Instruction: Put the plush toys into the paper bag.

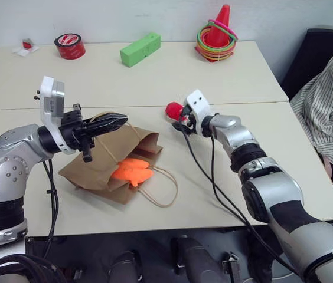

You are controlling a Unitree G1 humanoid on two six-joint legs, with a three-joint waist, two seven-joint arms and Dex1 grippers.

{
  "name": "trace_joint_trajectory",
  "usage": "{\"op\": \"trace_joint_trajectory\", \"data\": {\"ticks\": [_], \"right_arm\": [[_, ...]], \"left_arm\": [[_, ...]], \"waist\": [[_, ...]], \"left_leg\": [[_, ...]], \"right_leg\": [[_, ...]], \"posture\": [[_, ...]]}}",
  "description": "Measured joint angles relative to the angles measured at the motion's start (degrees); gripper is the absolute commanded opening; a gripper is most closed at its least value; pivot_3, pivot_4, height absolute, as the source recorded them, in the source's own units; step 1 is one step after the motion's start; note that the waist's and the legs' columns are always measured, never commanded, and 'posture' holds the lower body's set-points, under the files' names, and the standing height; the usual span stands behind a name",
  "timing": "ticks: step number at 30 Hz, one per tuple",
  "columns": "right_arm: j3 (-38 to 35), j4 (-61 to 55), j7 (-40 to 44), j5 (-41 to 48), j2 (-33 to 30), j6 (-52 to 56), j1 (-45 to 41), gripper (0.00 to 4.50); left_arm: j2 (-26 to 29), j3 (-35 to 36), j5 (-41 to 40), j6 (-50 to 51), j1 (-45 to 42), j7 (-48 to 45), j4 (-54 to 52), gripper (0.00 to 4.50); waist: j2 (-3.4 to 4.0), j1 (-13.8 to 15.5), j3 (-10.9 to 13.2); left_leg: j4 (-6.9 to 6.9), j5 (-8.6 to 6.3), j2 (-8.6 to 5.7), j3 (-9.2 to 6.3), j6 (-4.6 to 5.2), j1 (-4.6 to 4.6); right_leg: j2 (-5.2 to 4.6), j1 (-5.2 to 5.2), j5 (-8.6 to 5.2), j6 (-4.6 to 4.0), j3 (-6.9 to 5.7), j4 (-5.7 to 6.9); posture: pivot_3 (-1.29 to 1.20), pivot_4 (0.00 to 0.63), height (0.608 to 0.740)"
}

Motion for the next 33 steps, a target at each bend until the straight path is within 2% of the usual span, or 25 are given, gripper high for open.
{"op": "trace_joint_trajectory", "data": {"ticks": [5,7,19,22,24,27,33], "right_arm": [[-2.2,3.4,-1.0,0.0,0.7,-4.6,-1.9,0.62],[-2.3,3.4,-0.6,0.0,0.6,-6.2,-1.9,0.04],[-3.2,-0.6,8.9,0.6,-2.2,-4.9,1.3,0.04],[-4.0,-4.9,10.5,1.1,-2.4,-4.7,2.8,0.04],[-4.5,-11.8,13.1,3.1,-3.3,-3.8,5.3,0.04],[-5.8,-28.1,18.9,8.4,-5.7,-1.0,12.2,0.04],[-6.5,-58.3,25.8,18.9,-11.8,9.7,23.6,0.04]], "left_arm": [[0.2,0.1,-0.1,0.0,0.4,0.6,-0.5,0.00],[0.2,0.1,-0.1,-0.1,0.4,0.6,-0.5,0.00],[0.1,-0.2,0.0,-0.8,0.1,0.5,-0.2,0.00],[0.1,-0.3,0.2,-1.0,0.0,0.5,-0.2,0.00],[0.0,-0.4,0.3,-1.2,-0.1,0.6,-0.2,0.00],[0.0,-0.3,0.4,-1.4,-0.2,0.9,-0.1,0.00],[0.0,-0.3,0.5,-1.4,-0.4,1.0,0.2,0.00]], "waist": [[0.01,-0.3,0.0],[0.01,-0.3,0.0],[0.01,-0.3,0.0],[0.02,-0.2,0.0],[0.01,0.0,0.0],[0.01,0.4,0.0],[0.02,0.8,0.0]], "left_leg": [[0.16,0.04,-0.01,0.00,-0.04,0.10],[0.16,0.10,-0.05,-0.01,-0.07,0.15],[0.11,0.13,-0.03,-0.01,-0.11,0.17],[0.12,0.13,-0.04,-0.02,-0.11,0.17],[0.11,0.13,-0.04,-0.03,-0.11,0.16],[0.05,0.13,-0.04,-0.06,-0.11,0.15],[0.10,0.13,-0.03,-0.05,-0.12,0.20]], "right_leg": [[0.03,0.01,0.01,0.01,0.03,0.34],[0.04,0.01,0.02,0.01,0.07,0.44],[0.06,0.01,0.01,0.00,0.08,0.47],[0.05,0.01,0.01,0.01,0.09,0.49],[0.05,0.01,0.01,0.01,0.08,0.46],[0.05,0.02,0.00,0.03,0.06,0.41],[0.06,0.03,0.00,0.03,0.07,0.48]], "posture": [[0.00,0.150,0.740],[0.00,0.150,0.740],[0.00,0.150,0.740],[0.00,0.150,0.740],[0.00,0.150,0.740],[0.00,0.150,0.740],[0.00,0.150,0.740]]}}
